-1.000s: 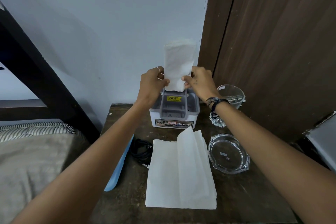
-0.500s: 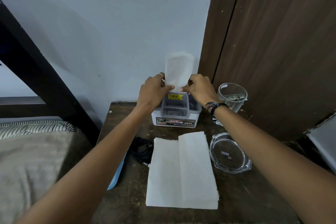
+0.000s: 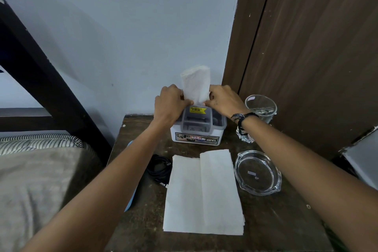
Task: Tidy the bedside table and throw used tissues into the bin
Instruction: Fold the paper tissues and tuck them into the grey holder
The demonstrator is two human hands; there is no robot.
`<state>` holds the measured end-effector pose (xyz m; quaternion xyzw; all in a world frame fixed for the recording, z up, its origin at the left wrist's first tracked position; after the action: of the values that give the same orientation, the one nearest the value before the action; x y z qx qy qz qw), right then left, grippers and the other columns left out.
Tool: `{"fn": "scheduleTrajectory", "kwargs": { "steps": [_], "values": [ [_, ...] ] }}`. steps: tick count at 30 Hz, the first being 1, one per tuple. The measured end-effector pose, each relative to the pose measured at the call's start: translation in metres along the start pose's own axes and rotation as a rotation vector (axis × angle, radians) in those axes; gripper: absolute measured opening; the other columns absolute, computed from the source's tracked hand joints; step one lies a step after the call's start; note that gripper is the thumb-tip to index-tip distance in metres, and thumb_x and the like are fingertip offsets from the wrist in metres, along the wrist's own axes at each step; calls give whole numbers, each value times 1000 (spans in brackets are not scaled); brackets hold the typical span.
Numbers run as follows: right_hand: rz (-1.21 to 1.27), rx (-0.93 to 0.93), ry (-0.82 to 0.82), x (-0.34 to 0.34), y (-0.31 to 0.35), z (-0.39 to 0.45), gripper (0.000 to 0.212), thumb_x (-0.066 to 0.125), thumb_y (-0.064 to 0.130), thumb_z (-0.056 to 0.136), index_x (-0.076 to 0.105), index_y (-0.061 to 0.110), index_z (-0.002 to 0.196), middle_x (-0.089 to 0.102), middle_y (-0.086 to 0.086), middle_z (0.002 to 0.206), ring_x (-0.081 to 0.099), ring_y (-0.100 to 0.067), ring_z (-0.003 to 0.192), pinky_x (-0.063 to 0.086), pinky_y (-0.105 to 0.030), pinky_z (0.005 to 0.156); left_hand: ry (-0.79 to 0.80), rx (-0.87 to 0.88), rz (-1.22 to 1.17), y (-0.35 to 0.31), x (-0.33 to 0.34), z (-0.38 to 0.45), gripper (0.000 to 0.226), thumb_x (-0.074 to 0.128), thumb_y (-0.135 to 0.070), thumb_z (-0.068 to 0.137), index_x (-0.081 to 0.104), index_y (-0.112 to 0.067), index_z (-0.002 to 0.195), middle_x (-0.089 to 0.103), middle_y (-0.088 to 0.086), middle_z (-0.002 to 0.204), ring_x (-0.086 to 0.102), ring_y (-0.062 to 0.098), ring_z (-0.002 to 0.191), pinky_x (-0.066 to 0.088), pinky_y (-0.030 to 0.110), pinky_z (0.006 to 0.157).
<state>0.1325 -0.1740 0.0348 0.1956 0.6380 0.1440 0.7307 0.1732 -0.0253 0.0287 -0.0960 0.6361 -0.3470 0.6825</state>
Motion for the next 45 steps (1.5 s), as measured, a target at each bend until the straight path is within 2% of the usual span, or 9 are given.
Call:
{"fn": "scheduleTrajectory", "kwargs": {
  "steps": [5,8,13,22,24,28,32,38,45],
  "values": [
    [175,103,-47,-11,-2,5,24,54,27,83,59,12,101,62,-7,98,59,-27,85,50,-38,75,-29,23,-221,-1,-6,0,27,64,-28,85,62,-10,104,63,1,94,59,21,79,50,41,82],
    [189,128,-175,-13,-6,3,17,57,20,83,54,8,72,52,-7,89,52,-26,79,44,-37,68,-59,39,-235,0,-7,1,15,64,-23,85,62,-9,90,62,0,85,59,23,77,49,42,79],
    [-29,113,-134,0,-10,-4,19,56,17,86,58,-1,80,51,-12,99,56,-29,82,43,-37,63,2,54,-89,-2,3,-1,21,65,-21,84,52,-10,72,56,4,72,56,33,83,40,38,72],
    [139,165,-141,6,-14,1,28,58,24,87,63,-3,92,66,-17,91,63,-30,79,54,-45,73,13,32,-12,-3,9,-6,16,58,-22,89,51,-14,78,57,6,84,55,34,95,45,48,85],
    [146,183,-134,7,-15,0,28,59,25,88,61,-1,97,65,-17,96,63,-31,85,53,-47,78,24,25,27,-7,10,-8,12,58,-20,89,55,-9,91,60,12,101,54,33,101,45,49,87],
    [185,218,-205,1,-6,-15,40,62,26,87,52,6,120,63,-13,112,60,-27,101,50,-38,84,-68,-6,-44,-11,11,-26,44,59,-16,87,45,-12,128,49,10,129,50,30,114,43,48,92],
    [168,200,-325,-3,15,-50,25,58,18,86,56,11,110,65,-11,104,62,-27,94,52,-37,77,-147,53,-46,-26,5,-62,27,52,-18,90,54,-15,117,57,6,120,50,26,112,43,44,91],
    [195,169,-217,-2,49,-111,16,51,11,86,64,12,95,69,-13,98,62,-31,92,51,-40,75,-109,89,-140,-44,-3,-119,17,46,-17,92,59,-14,103,62,5,106,60,25,94,52,43,72],
    [182,393,-167,24,36,-194,18,56,22,89,62,13,103,68,-8,105,63,-26,98,48,-32,79,18,-57,-20,-2,11,-204,27,51,-14,91,55,-14,118,55,5,123,48,23,116,49,39,85]
  ]
}}
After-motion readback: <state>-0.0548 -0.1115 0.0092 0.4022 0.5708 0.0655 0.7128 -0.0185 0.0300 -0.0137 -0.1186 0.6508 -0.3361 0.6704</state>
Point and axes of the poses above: each hand's wrist, its own z-axis towards the middle knuckle, its own x-axis out of the palm, y = z × x, the point moved 1 cm from there along z, towards the middle knuckle
